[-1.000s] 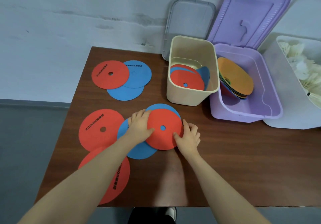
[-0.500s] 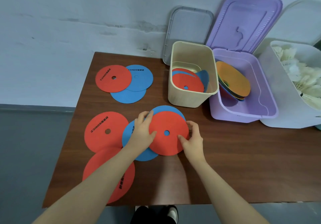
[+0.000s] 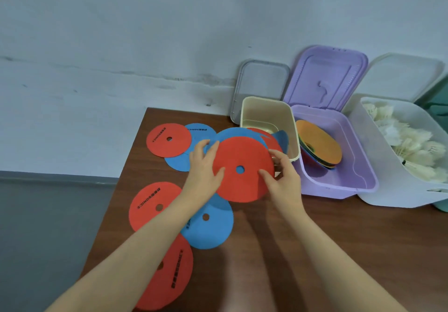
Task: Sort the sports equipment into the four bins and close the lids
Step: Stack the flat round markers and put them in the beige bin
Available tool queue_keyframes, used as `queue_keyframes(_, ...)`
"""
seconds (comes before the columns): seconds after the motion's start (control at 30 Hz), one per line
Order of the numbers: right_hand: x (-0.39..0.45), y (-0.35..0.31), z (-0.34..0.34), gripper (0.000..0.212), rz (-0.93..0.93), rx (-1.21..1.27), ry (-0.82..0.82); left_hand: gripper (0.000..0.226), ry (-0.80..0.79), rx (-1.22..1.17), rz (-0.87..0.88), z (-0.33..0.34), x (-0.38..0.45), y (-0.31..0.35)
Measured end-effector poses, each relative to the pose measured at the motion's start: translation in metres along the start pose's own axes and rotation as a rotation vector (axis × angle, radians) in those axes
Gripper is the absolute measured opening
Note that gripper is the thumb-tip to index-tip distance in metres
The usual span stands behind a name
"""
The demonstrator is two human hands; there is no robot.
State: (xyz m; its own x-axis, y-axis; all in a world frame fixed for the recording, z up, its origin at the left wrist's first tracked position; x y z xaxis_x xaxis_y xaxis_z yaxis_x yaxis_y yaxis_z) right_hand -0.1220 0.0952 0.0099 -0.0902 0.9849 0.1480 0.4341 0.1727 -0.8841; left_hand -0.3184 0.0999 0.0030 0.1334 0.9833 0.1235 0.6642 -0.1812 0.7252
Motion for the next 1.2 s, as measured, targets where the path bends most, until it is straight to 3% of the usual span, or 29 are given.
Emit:
queue_keyframes(0.23, 0.067, -0.003, -0.048, 0.043, -0.103, -0.091, 0.088, 0.064, 0.014, 0.093, 0.029, 0.001, 0.079, 0.045)
queue_keyframes(0.4, 0.116, 0.024, -0.071, 0.042, -0.021, -0.133, 0.130, 0.060, -0.014, 0.192, 0.000, 0.028, 0.140, 0.056)
queue_keyframes(0.53, 0.141, 0.060, -0.070, 0.041, 0.058, -0.224, 0.106, 0.059, -0.106, 0.263, -0.066, 0.056, 0.175, 0.044)
queue_keyframes(0.67, 0.153, 0.087, -0.064, 0.036, 0.152, -0.518, 0.058, 0.059, -0.300, 0.472, -0.104, 0.077, 0.197, 0.025)
queue_keyframes(0.77, 0.156, 0.095, -0.060, 0.032, 0.204, -0.639, 0.056, 0.060, -0.413, 0.699, -0.094, 0.086, 0.198, 0.014)
queue_keyframes(1.03, 0.140, 0.079, -0.047, 0.035, 0.084, -0.655, -0.047, 0.053, -0.239, 0.482, -0.051, 0.063, 0.165, 0.012)
queue_keyframes(1.2, 0.104, 0.053, -0.022, 0.036, -0.054, -0.615, -0.040, 0.051, -0.259, 0.512, -0.045, 0.037, 0.119, 0.002)
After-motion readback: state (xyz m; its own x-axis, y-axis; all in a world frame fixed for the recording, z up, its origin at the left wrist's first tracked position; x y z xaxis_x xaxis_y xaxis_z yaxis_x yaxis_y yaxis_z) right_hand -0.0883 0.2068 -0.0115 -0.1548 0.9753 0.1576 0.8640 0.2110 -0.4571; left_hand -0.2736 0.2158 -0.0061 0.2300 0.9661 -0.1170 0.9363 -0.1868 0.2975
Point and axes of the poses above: each hand's wrist, its own x-axis towards the middle knuckle, its own z-axis out of the palm, y = z × x, the point moved 5 cm from there along x, towards the middle knuckle, and after that the axes turned 11 degrees about -y, right-handed, at the moved point
